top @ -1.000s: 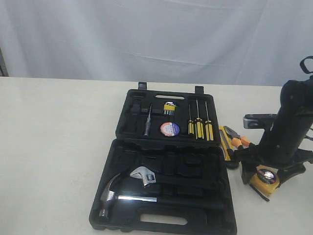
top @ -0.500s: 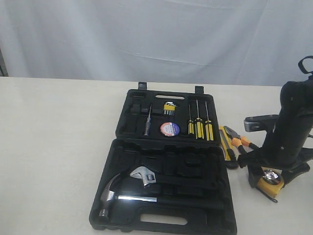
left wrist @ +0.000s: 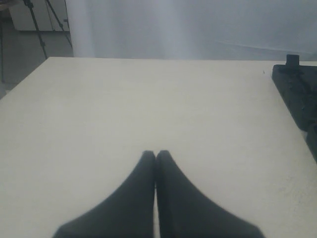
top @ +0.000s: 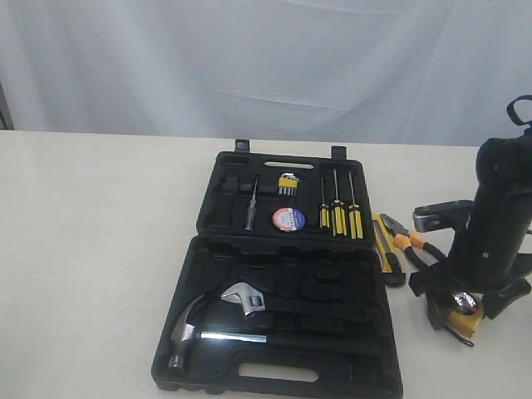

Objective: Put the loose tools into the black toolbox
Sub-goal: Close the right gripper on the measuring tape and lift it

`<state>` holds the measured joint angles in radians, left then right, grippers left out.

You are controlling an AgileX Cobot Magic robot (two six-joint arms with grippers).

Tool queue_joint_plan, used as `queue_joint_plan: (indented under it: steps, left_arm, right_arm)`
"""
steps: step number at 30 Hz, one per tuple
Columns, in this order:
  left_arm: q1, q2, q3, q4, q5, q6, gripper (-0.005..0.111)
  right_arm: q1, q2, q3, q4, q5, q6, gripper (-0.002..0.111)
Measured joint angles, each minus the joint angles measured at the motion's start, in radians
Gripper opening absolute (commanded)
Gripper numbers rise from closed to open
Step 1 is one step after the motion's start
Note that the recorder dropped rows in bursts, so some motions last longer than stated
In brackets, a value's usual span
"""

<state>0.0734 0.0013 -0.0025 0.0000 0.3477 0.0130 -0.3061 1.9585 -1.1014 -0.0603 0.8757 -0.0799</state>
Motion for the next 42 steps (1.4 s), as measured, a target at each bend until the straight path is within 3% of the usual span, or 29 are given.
queue_joint_plan:
  steps: [15,24,38,42]
  left_arm:
    - [0.000,0.000,0.000,0.000,0.000,0.000,0.000]
    - [0.000,0.000,0.000,0.000,0.000,0.000,0.000]
    - [0.000,0.000,0.000,0.000,0.000,0.000,0.000]
    - [0.000,0.000,0.000,0.000,0.000,0.000,0.000]
  right_arm:
    - [0.000,0.002,-0.118,0.041,0.051,-0.224,0.073]
    - [0.000,0.039,-0.170,0.060,0.195,-0.337,0.073]
    - [0.000,0.087,-0.172,0.045,0.163,-0.387,0.073]
    - [0.000,0.087,-0.172,0.045,0.163,-0.391,0.060]
